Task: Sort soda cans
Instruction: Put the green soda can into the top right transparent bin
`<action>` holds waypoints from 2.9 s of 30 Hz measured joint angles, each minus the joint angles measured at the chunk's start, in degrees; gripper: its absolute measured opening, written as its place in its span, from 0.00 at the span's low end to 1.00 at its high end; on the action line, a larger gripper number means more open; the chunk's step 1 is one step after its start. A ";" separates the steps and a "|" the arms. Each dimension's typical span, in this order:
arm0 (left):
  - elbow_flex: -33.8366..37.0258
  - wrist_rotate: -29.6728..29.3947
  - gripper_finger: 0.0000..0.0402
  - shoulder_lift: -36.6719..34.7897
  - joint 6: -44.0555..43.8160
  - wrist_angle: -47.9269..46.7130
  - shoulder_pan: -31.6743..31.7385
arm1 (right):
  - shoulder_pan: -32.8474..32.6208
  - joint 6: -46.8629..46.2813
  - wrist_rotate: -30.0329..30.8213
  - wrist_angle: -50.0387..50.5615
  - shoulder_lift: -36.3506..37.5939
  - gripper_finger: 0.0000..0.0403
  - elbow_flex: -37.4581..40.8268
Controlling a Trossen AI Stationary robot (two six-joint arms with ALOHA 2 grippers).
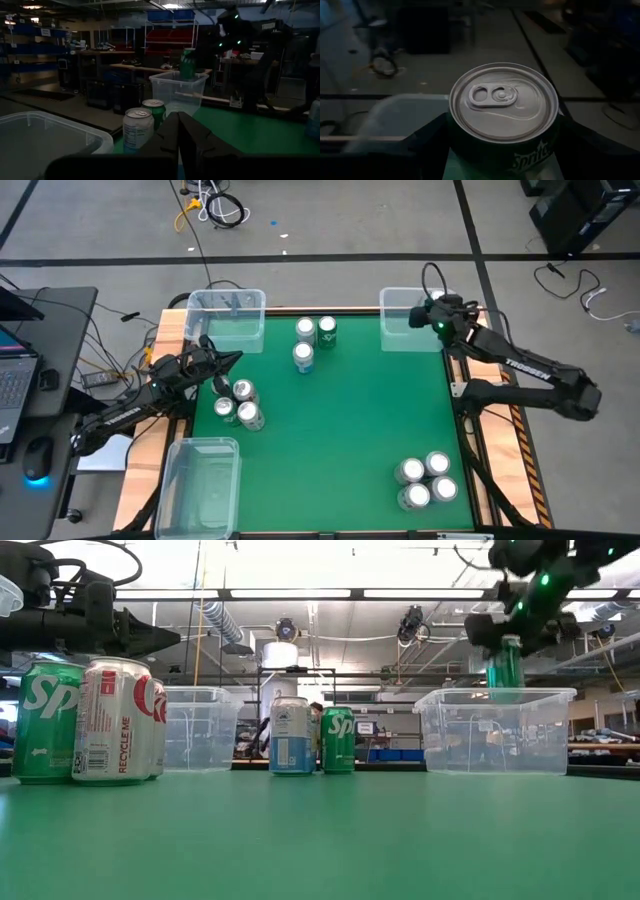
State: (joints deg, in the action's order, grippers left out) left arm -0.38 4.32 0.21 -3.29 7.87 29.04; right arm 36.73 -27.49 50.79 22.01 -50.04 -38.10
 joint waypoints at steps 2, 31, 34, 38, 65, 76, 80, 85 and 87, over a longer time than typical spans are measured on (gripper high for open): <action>-0.01 -0.01 0.02 0.02 0.00 0.00 0.00 | 1.76 0.00 -0.05 -2.82 -0.85 0.70 1.65; 0.02 0.00 0.02 0.00 -0.02 -0.01 0.00 | 2.98 -4.59 -1.90 -25.18 -15.33 0.71 9.63; 0.02 -0.01 0.02 0.02 -0.02 -0.01 0.00 | 1.13 -6.05 -3.64 -26.49 -16.46 0.71 9.62; 0.02 -0.01 0.02 0.02 -0.02 0.00 0.00 | -2.30 -8.83 -6.04 -27.01 -17.81 0.71 9.63; 0.02 0.00 0.02 0.00 -0.02 0.00 0.00 | -9.05 2.10 -6.89 -14.76 -18.23 0.71 -7.31; -0.01 0.01 0.02 0.00 -0.01 0.00 0.00 | 0.19 2.48 -10.36 -14.69 -18.23 0.71 -0.47; 0.01 -0.01 0.02 0.02 -0.01 0.00 0.00 | 2.93 2.60 -11.66 -16.11 -18.23 0.71 1.08; -0.01 -0.01 0.02 0.02 -0.02 -0.02 0.00 | 4.66 2.41 -13.79 -18.67 -18.23 0.71 3.28; 0.02 -0.01 0.02 0.02 0.00 -0.01 0.00 | 5.09 2.17 -14.13 -19.45 -18.23 0.71 4.29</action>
State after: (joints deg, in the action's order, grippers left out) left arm -0.36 4.32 0.23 -3.29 7.86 29.04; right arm 41.82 -25.31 36.67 2.56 -68.27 -33.80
